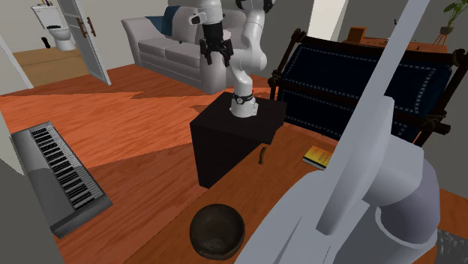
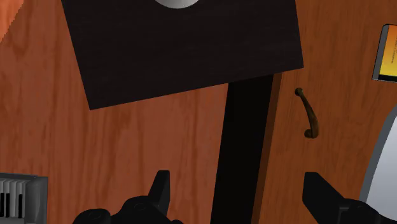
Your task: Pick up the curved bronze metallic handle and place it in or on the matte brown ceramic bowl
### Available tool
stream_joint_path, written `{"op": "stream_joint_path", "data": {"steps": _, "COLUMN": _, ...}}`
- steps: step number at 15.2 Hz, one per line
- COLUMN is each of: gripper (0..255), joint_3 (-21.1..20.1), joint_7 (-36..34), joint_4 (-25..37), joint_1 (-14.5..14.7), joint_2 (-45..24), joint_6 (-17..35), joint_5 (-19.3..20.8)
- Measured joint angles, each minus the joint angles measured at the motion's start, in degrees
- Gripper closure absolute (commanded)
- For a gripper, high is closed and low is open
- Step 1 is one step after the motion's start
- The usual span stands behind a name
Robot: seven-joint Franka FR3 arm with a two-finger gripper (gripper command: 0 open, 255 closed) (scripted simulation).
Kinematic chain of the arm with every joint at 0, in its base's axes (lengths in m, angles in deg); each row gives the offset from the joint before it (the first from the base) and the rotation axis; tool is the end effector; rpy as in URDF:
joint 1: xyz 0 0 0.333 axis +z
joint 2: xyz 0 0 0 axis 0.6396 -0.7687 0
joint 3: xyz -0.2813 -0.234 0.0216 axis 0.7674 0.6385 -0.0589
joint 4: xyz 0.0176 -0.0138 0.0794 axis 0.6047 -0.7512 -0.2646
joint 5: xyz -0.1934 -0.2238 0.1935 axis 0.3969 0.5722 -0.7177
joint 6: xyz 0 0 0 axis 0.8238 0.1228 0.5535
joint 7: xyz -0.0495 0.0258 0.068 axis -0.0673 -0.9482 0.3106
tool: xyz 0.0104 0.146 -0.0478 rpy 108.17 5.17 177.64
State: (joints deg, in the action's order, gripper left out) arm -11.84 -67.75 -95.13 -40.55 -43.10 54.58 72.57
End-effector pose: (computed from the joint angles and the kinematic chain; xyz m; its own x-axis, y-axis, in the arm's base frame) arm 0.2346 -0.0162 0.5408 0.9778 -0.1933 -0.0815 -0.1993 -0.9772 -0.0733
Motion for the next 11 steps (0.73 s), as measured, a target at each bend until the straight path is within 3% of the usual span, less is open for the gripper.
{"op": "stream_joint_path", "data": {"steps": 3, "gripper": 0, "joint_3": -1.06, "joint_7": -0.64, "joint_4": -1.75, "joint_1": 0.55, "joint_2": 0.13, "joint_6": 1.88, "joint_5": -0.45}}
{"op": "stream_joint_path", "data": {"steps": 11, "gripper": 0, "joint_3": -8.72, "joint_7": -5.48, "joint_4": -11.62, "joint_1": 4.85, "joint_2": -2.61, "joint_6": 16.21, "joint_5": -3.89}}
